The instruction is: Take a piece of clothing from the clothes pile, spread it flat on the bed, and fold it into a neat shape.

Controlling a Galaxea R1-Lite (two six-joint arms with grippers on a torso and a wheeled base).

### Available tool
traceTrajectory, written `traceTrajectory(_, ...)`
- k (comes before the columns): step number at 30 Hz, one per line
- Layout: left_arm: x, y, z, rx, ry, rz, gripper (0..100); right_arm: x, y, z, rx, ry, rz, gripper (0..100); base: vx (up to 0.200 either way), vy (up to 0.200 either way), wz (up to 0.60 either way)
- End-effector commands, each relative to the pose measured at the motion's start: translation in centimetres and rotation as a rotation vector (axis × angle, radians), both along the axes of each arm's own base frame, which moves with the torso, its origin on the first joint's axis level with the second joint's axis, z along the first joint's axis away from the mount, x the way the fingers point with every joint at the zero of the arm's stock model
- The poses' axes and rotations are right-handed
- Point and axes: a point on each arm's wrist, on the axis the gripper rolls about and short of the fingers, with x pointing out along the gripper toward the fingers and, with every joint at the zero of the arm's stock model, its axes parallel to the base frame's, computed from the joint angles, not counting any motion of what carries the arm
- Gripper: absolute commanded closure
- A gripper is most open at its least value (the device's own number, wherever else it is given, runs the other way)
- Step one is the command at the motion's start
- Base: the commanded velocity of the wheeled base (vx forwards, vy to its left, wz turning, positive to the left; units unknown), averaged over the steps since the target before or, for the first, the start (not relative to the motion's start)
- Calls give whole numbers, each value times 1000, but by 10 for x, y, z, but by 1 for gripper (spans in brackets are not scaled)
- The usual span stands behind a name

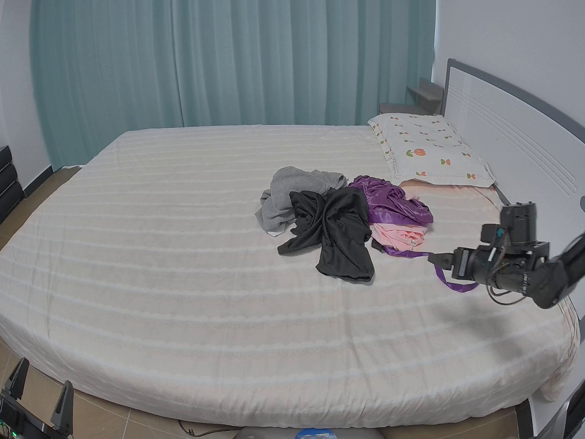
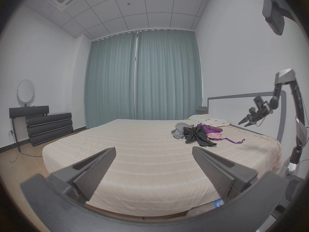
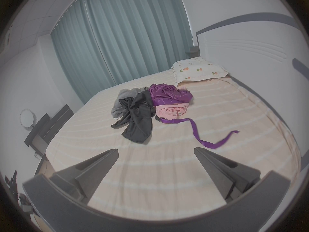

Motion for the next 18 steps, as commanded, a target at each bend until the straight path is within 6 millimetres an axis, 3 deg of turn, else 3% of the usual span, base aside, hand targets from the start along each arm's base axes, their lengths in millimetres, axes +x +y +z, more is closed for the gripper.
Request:
traceTrajectory(1,0,0,-5,0,0,1,0,122,52,-126,13,71,-27,0,0,0,0)
traceTrajectory(6,0,0,-5,0,0,1,0,143,66,-143,35,117,-37,0,0,0,0)
traceTrajectory(11,0,0,-5,0,0,1,0,161,83,-142,104,144,-59,0,0,0,0)
traceTrajectory(18,0,0,-5,0,0,1,0,175,104,-157,130,158,-58,0,0,0,0)
